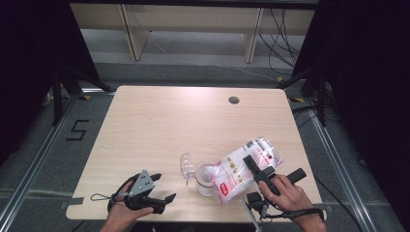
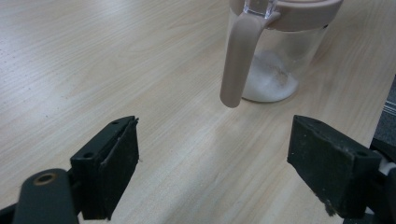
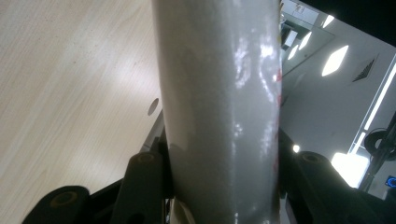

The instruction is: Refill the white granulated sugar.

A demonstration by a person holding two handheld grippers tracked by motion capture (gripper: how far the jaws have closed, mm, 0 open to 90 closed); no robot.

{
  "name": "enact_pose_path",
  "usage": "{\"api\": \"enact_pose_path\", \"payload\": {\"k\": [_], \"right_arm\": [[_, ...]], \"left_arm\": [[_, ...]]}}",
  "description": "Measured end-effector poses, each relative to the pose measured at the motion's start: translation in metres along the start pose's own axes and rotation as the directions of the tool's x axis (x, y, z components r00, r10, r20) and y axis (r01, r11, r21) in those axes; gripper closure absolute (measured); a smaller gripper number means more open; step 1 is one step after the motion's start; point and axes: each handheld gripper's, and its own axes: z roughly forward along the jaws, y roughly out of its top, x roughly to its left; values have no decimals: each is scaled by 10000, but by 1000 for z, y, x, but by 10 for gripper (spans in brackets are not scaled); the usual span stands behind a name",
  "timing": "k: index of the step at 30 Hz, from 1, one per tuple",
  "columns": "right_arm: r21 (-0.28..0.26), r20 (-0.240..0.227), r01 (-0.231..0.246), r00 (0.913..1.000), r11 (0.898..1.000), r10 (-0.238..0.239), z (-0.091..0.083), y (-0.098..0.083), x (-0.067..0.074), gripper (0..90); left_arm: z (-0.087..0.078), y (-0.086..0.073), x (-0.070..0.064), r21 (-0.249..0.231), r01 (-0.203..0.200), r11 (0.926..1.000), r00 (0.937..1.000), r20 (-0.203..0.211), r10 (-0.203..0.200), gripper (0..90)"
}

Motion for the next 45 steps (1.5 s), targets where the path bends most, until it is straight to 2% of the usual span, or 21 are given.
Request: {"api": "enact_pose_path", "payload": {"k": [10,11,14,17,18,21,33,35,36,41,42,45], "right_arm": [[-29,-44,17,10000,10000,-17,0,-1,-1,617],[103,-65,-209,9998,9997,210,-1,-1,1,617],[132,-106,-256,9996,9996,258,-1,-2,1,618],[5,-76,-28,10000,10000,28,0,-2,-1,618],[29,-80,-51,10000,10000,51,0,-2,0,618],[47,-51,-136,9999,9999,136,-1,-2,0,618],[-16,-45,-27,10000,10000,27,-1,-3,-1,619],[-24,-43,-49,10000,10000,48,0,-3,-1,619],[-19,-58,-53,10000,10000,52,0,-3,-1,620],[-24,-50,-46,10000,10000,46,-1,-3,-1,620],[82,-45,-265,9996,9996,265,-2,-3,1,620],[155,-110,-419,9991,9990,420,-2,-3,1,621]], "left_arm": [[0,0,0,15,-4,10000,10000,-5,4,162],[0,0,0,55,-22,10000,10000,3,22,161],[0,0,0,-18,24,10000,10000,-2,-24,162],[0,0,0,-22,23,10000,10000,-12,-23,162],[0,0,0,81,-2,10000,10000,28,2,162],[0,0,0,1,22,10000,10000,3,-22,161],[0,0,0,11,-1,10000,10000,-18,1,161],[-1,0,0,-1,-25,10000,10000,-26,25,161],[-1,1,1,-10,-261,9997,9997,-14,261,162],[-1,1,1,8,-239,9997,9997,-3,239,161],[-1,1,1,16,-252,9997,9997,-4,252,161],[-1,1,1,-4,-256,9997,9997,-15,256,161]]}}
